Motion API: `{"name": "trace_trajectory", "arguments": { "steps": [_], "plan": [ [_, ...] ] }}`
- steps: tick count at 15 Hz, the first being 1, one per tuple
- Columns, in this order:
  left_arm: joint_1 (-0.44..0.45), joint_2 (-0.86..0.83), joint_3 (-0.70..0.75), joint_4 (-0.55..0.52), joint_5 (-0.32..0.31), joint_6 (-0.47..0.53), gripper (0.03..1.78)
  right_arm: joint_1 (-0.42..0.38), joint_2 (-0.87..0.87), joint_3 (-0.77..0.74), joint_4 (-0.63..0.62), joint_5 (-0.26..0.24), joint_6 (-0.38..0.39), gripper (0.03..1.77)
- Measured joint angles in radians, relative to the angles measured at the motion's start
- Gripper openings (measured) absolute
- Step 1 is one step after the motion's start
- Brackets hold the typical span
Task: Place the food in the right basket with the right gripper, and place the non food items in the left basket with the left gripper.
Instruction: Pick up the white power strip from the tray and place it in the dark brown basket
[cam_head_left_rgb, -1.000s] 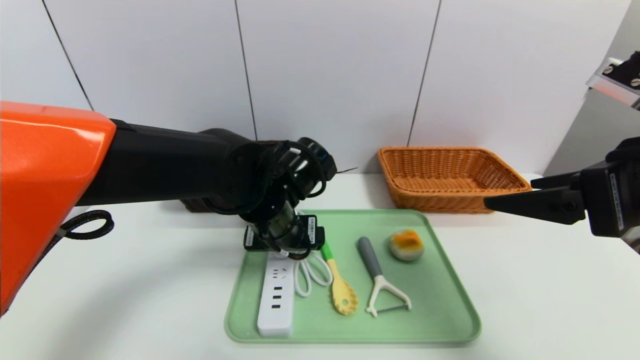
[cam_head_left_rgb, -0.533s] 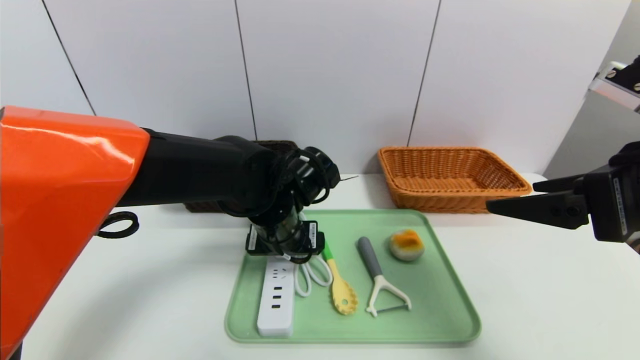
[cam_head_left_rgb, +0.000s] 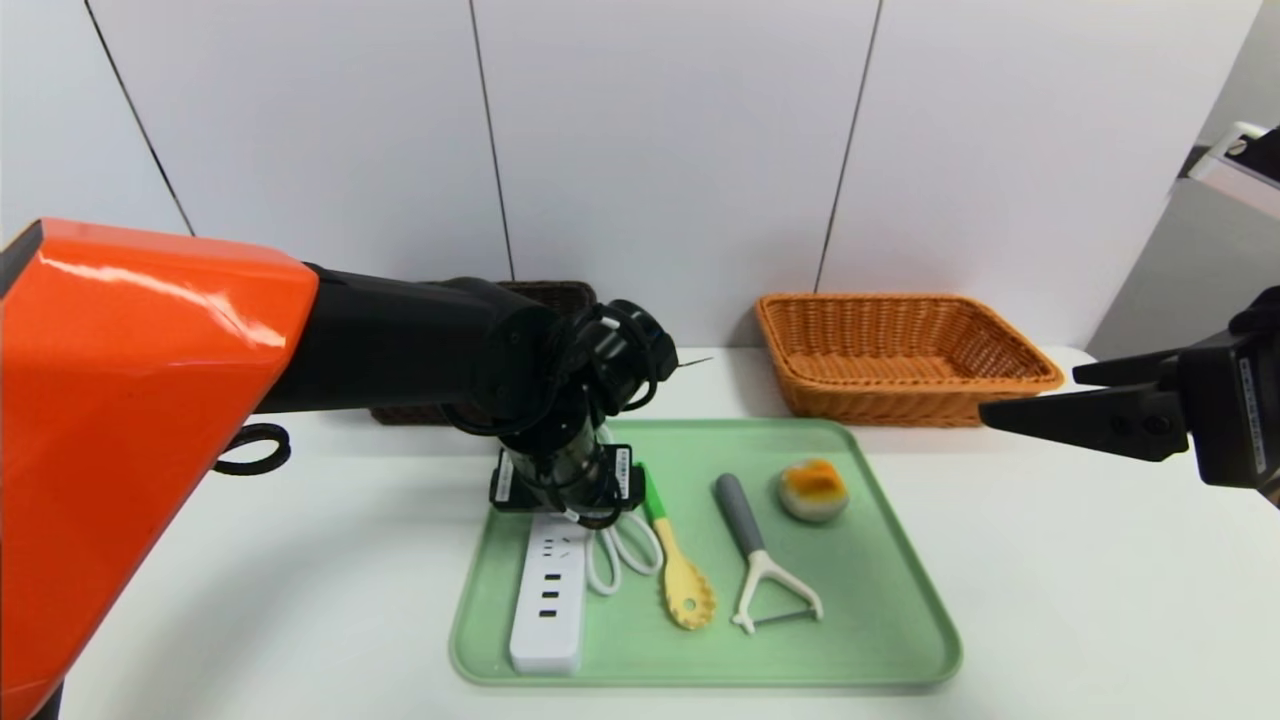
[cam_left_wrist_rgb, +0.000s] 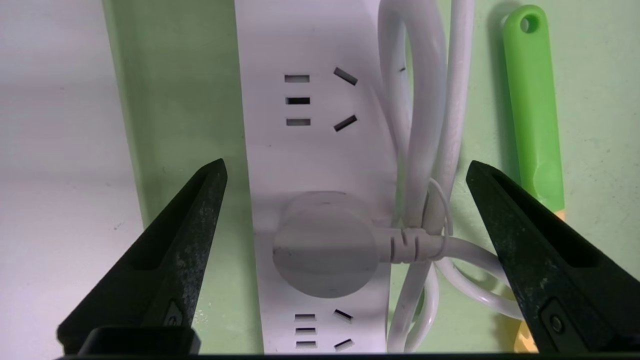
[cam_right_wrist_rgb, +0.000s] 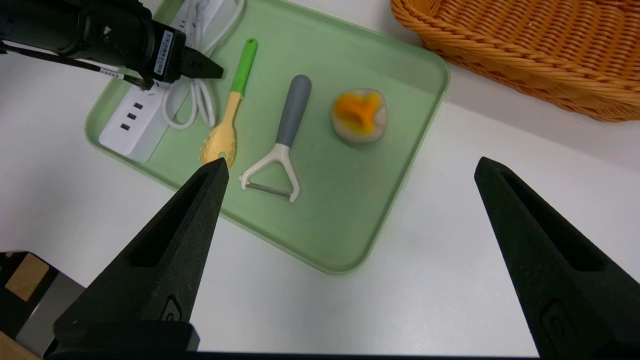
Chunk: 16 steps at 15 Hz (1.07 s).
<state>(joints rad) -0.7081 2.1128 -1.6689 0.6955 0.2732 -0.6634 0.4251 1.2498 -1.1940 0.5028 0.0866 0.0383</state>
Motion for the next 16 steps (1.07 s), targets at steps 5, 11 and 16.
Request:
{"name": "trace_trajectory", "arguments": {
  "steps": [5, 11, 16],
  "plan": [
    [0.0, 0.001, 0.0, 0.004, 0.0, 0.003, 1.69, -0.002, -0.003, 0.001, 0.0, 0.0, 0.001, 1.7],
    [0.001, 0.003, -0.002, 0.02, 0.003, 0.001, 1.02, -0.003, -0.004, -0.001, -0.001, 0.0, 0.001, 1.7],
    [0.003, -0.016, -0.002, 0.042, 0.003, 0.004, 0.95, -0.003, -0.004, -0.001, -0.001, 0.0, 0.001, 1.7]
  ]
}}
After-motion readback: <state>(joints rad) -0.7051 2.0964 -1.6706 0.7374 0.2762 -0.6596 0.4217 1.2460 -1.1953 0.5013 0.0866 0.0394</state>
